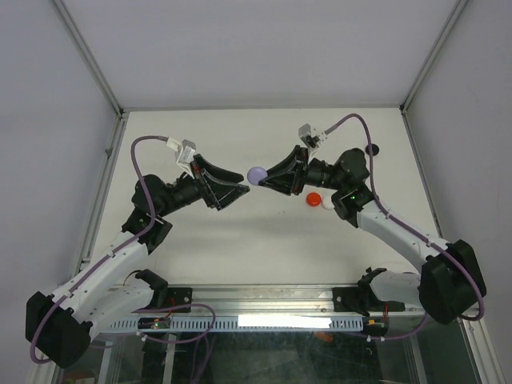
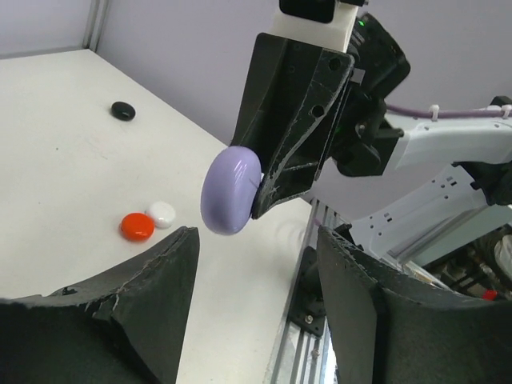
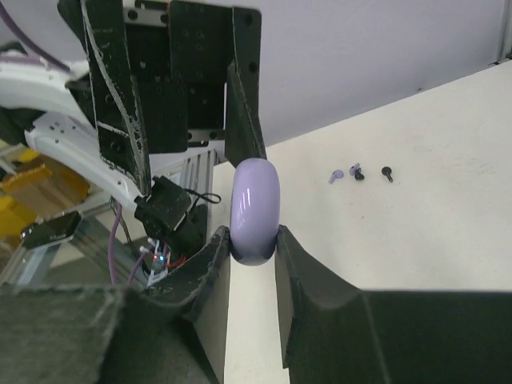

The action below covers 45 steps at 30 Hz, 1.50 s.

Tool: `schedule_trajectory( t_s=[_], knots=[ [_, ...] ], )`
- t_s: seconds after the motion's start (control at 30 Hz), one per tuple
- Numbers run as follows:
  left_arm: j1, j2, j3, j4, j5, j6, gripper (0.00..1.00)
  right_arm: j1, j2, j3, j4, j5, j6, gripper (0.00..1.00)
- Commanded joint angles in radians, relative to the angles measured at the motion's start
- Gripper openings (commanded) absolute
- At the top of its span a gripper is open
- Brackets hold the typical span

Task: Insert the wireless bluetooth earbuds into the charging case
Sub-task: Pick up the charging case at the center of the board.

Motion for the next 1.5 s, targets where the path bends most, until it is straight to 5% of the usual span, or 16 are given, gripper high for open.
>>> schedule_trajectory(
  t_s=[0.0, 0.3, 0.7, 1.27, 1.47],
  knots=[
    [0.011, 0.012, 0.12, -0.199, 0.079, 0.188, 0.6, -0.004, -0.042, 0.143, -0.415, -0.158, -0.256, 0.0],
    [0.013, 0.08, 0.226, -0.329, 0.128, 0.3, 0.56, 0.001, -0.008, 0.245, -0.607, -0.233, -0.367, 0.0],
    [0.013, 0.19, 0.266, -0.301, 0.284, 0.235, 0.45, 0.03, 0.046, 0.341, -0.749, -0.239, -0.464, 0.0],
    [0.013, 0.191, 0.258, -0.304, 0.319, 0.228, 0.32, 0.072, 0.083, 0.415, -0.913, -0.215, -0.578, 0.0],
    [0.013, 0.191, 0.256, -0.308, 0.309, 0.236, 0.16, 0.079, 0.089, 0.42, -0.933, -0.21, -0.595, 0.0]
  ],
)
